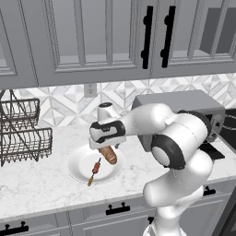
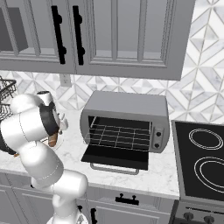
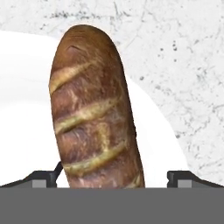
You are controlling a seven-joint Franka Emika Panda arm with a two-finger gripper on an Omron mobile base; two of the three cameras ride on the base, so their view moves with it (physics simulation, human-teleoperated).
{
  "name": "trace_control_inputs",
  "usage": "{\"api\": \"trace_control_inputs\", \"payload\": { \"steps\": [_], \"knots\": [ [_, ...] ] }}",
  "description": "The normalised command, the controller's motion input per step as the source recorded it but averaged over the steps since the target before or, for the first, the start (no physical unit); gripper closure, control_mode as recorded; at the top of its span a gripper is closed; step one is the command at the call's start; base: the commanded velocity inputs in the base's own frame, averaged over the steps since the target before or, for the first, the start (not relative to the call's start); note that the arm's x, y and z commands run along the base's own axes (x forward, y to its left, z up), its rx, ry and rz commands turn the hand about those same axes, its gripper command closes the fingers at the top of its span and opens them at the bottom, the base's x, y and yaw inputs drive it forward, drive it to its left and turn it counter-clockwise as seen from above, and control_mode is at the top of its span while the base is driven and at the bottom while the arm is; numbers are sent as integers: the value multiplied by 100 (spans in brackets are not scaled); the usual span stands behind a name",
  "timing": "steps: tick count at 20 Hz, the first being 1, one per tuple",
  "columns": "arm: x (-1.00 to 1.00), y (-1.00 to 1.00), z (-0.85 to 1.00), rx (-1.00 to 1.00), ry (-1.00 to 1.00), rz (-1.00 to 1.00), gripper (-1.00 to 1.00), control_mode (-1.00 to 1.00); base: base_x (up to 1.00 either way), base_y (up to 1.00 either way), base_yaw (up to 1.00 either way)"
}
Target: Pick up the kebab skewer and baguette bread, and place them inside the toaster oven. Close the toaster oven door and start by setting the timer.
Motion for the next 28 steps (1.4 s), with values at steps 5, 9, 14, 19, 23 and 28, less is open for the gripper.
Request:
{"api": "trace_control_inputs", "payload": {
  "steps": [5, 9, 14, 19, 23, 28],
  "knots": [
    [1, 6, -6, 0, 0, 0, -100, -100, 0, 0, 0],
    [0, 4, -9, 0, 0, 0, -100, -100, 0, 0, 0],
    [1, 0, -10, 0, 0, 0, 100, -100, 0, 0, 0],
    [0, 0, 0, 0, 0, 0, 100, -100, 0, 0, 0],
    [0, -1, 52, 1, 0, -3, 100, -100, 0, 0, 0],
    [-27, -10, 85, 3, 1, -12, 100, -100, 0, 0, 0]
  ]
}}
